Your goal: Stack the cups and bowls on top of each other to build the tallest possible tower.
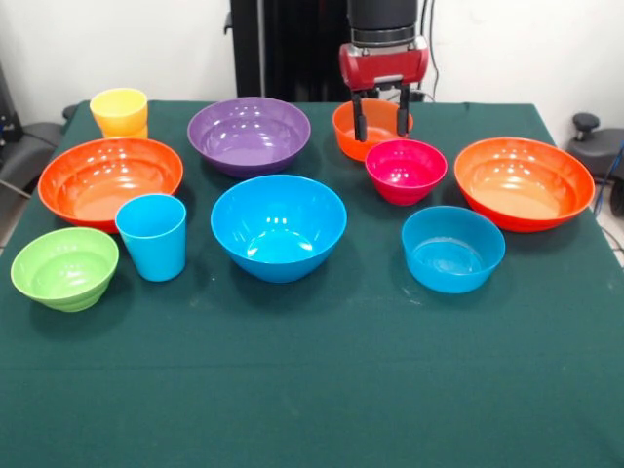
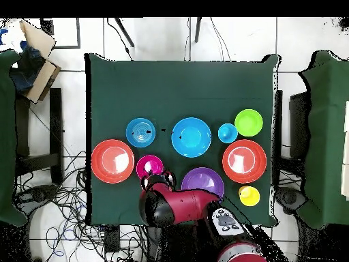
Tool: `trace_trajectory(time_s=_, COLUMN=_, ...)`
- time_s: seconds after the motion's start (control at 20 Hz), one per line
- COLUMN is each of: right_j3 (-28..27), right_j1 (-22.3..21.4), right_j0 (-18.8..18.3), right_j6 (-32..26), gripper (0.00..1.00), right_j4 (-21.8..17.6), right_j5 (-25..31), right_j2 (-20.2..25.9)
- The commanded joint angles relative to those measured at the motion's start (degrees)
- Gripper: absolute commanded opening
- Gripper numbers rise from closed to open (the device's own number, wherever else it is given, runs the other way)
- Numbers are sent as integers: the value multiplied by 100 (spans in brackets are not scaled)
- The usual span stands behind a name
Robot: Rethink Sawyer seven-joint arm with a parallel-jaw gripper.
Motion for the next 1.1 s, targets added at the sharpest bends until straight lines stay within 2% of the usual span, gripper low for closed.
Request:
trace_trajectory(time_s=0.05, right_j3=-258, right_j1=-188, right_j0=164, right_j6=578, gripper=100, right_j4=-102, right_j5=268, right_j2=224)
trace_trajectory(time_s=0.2, right_j3=-258, right_j1=-220, right_j0=237, right_j6=609, gripper=100, right_j4=-56, right_j5=281, right_j2=173)
trace_trajectory(time_s=0.55, right_j3=-550, right_j1=23, right_j0=445, right_j6=569, gripper=100, right_j4=74, right_j5=494, right_j2=31)
trace_trajectory(time_s=0.75, right_j3=-593, right_j1=74, right_j0=351, right_j6=552, gripper=100, right_j4=50, right_j5=522, right_j2=135)
trace_trajectory(time_s=1.1, right_j3=-881, right_j1=499, right_j0=290, right_j6=531, gripper=100, right_j4=13, right_j5=391, right_j2=154)
